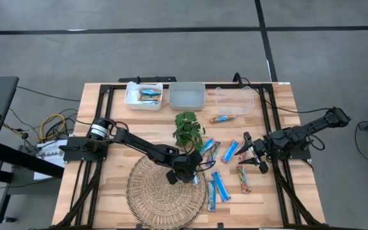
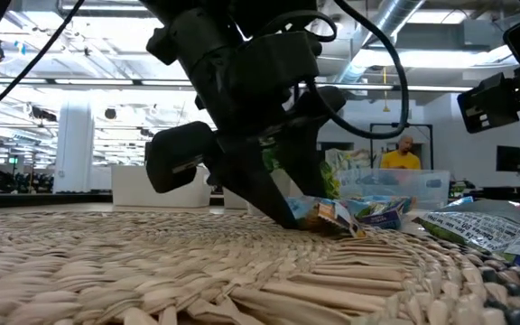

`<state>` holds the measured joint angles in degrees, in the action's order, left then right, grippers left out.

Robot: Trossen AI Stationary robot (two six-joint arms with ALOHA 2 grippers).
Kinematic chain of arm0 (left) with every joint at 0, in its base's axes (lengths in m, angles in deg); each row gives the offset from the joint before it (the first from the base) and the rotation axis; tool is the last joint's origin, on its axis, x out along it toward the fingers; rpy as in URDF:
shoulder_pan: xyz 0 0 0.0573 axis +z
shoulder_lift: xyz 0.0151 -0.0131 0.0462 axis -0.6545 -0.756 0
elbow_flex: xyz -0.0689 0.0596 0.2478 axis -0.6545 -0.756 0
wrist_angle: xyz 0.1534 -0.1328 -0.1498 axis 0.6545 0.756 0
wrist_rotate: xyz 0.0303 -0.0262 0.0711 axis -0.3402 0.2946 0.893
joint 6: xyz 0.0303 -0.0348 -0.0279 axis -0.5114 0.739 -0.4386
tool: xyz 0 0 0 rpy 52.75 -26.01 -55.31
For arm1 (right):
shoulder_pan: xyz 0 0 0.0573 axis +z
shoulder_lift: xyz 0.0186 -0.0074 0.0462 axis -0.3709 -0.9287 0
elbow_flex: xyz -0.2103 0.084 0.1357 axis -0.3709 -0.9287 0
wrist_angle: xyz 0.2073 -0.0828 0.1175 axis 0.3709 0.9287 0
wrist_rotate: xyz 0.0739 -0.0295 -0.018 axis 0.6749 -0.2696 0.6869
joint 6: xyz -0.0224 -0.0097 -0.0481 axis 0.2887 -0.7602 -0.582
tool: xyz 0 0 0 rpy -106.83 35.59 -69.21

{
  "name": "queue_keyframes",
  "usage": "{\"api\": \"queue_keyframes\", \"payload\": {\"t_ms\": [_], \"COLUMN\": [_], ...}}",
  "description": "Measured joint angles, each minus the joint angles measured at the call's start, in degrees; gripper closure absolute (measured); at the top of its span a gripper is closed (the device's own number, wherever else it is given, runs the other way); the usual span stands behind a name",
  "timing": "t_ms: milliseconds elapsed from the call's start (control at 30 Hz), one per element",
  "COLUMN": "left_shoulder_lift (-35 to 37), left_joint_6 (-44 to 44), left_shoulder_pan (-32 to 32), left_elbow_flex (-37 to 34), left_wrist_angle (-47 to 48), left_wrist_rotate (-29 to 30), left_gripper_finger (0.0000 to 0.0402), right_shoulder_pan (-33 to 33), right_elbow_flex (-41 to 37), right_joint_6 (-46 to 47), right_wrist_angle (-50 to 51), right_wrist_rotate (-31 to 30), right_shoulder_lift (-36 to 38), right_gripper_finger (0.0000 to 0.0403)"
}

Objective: Pick and place Granola Bars by type
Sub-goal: Put the yellow granola bar into the white bin

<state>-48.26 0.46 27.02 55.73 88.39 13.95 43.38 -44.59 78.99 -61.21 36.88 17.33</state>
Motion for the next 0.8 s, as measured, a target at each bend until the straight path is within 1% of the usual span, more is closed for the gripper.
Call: {"api": "queue_keyframes", "payload": {"t_ms": [233, 400, 567, 800], "left_shoulder_lift": [0.0, 0.0, 1.21, 7.29], "left_joint_6": [1.92, 3.43, 5.05, 9.38], "left_shoulder_pan": [-0.02, -0.02, -0.17, -0.17], "left_elbow_flex": [0.0, -0.02, -0.13, -0.15], "left_wrist_angle": [1.11, 1.2, 1.26, -0.16], "left_wrist_rotate": [-0.11, -0.05, 0.41, 0.38], "left_gripper_finger": [0.0309, 0.0345, 0.0359, 0.0355], "right_shoulder_pan": [0.0, 0.0, 0.0, 0.0], "right_elbow_flex": [0.02, 0.02, 0.02, 0.02], "right_joint_6": [0.0, -0.01, -0.01, -0.01], "right_wrist_angle": [0.07, 0.09, 0.09, 0.11], "right_wrist_rotate": [-0.05, -0.07, -0.07, -0.07], "right_shoulder_lift": [-0.06, -0.06, -0.06, -0.06], "right_gripper_finger": [0.0225, 0.0226, 0.0226, 0.0226]}}
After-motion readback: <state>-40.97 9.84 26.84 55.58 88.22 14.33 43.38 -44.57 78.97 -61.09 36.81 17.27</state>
